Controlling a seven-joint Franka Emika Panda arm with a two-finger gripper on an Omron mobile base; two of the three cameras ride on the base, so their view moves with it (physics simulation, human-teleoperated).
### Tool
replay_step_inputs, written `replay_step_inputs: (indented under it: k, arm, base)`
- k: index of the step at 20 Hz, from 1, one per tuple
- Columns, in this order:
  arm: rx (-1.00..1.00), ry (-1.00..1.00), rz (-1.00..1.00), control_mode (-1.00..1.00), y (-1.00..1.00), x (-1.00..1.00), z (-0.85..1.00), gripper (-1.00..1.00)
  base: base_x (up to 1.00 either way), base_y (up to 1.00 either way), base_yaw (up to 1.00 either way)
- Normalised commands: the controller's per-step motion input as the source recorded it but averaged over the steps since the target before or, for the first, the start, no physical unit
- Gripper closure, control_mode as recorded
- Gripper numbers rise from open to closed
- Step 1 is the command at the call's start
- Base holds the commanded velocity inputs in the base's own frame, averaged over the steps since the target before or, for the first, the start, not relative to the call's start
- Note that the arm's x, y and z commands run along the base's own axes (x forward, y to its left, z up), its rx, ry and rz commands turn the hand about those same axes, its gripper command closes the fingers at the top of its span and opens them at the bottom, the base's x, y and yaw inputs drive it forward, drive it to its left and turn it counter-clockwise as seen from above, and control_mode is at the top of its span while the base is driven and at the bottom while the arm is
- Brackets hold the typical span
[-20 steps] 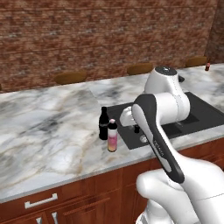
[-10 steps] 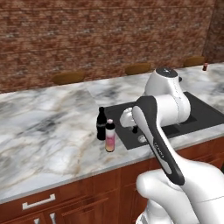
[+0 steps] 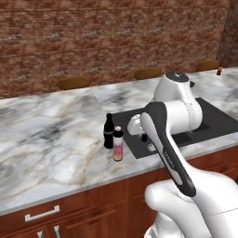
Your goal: Place the large bottle from the dining counter next to the other large bottle outside the sink, and place the small bottle from the dining counter next to the other small bottle inside the sink.
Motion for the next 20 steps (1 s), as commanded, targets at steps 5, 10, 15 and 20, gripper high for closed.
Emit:
replay_step_inputs:
  k: [5, 10, 15, 20]
  arm:
    - [0.0, 0.0, 0.0, 1.0, 0.0, 0.0, 0.0, -1.0]
    - [0.0, 0.0, 0.0, 1.0, 0.0, 0.0, 0.0, -1.0]
    - [0.0, 0.0, 0.0, 1.0, 0.0, 0.0, 0.0, -1.0]
    - [0.0, 0.0, 0.0, 1.0, 0.0, 0.0, 0.0, -1.0]
  base:
    - [1.0, -0.78, 0.0]
    - [1.0, -0.26, -0.02]
    - [0.09, -0.79, -0.32]
    - [0.01, -0.55, -0.42]
